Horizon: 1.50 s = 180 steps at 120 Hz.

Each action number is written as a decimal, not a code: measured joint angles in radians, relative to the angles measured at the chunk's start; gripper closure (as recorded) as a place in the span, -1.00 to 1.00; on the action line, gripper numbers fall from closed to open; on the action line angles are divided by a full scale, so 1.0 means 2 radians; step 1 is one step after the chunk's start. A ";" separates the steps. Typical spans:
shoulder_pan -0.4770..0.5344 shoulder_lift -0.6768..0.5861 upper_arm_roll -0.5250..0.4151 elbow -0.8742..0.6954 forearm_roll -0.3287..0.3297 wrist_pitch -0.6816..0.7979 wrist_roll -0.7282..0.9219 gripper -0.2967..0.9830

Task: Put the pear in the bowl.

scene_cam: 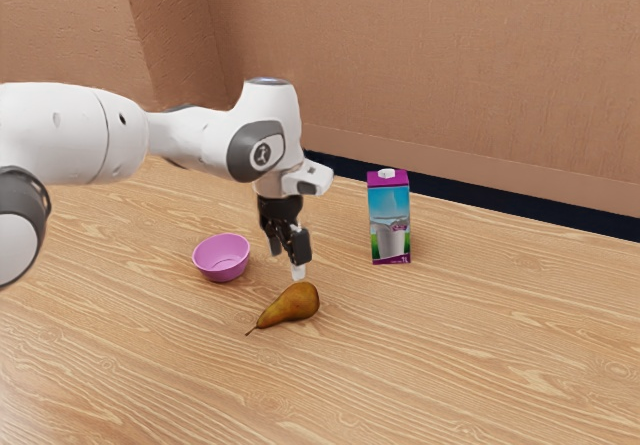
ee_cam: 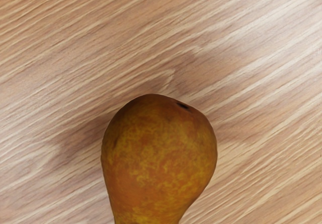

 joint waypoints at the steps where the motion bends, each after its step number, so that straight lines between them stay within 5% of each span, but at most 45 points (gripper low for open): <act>1: 0.000 -0.001 0.000 -0.004 -0.002 0.004 0.004 -0.53; 24: -0.004 -0.008 -0.014 -0.047 -0.034 0.068 0.109 -0.53; 90: -0.003 0.016 -0.003 -0.068 -0.049 0.121 0.312 -0.54; 121: -0.002 0.021 0.008 -0.069 -0.087 0.134 0.318 -0.54; 180: -0.001 0.045 0.008 -0.069 -0.092 0.146 0.265 -0.54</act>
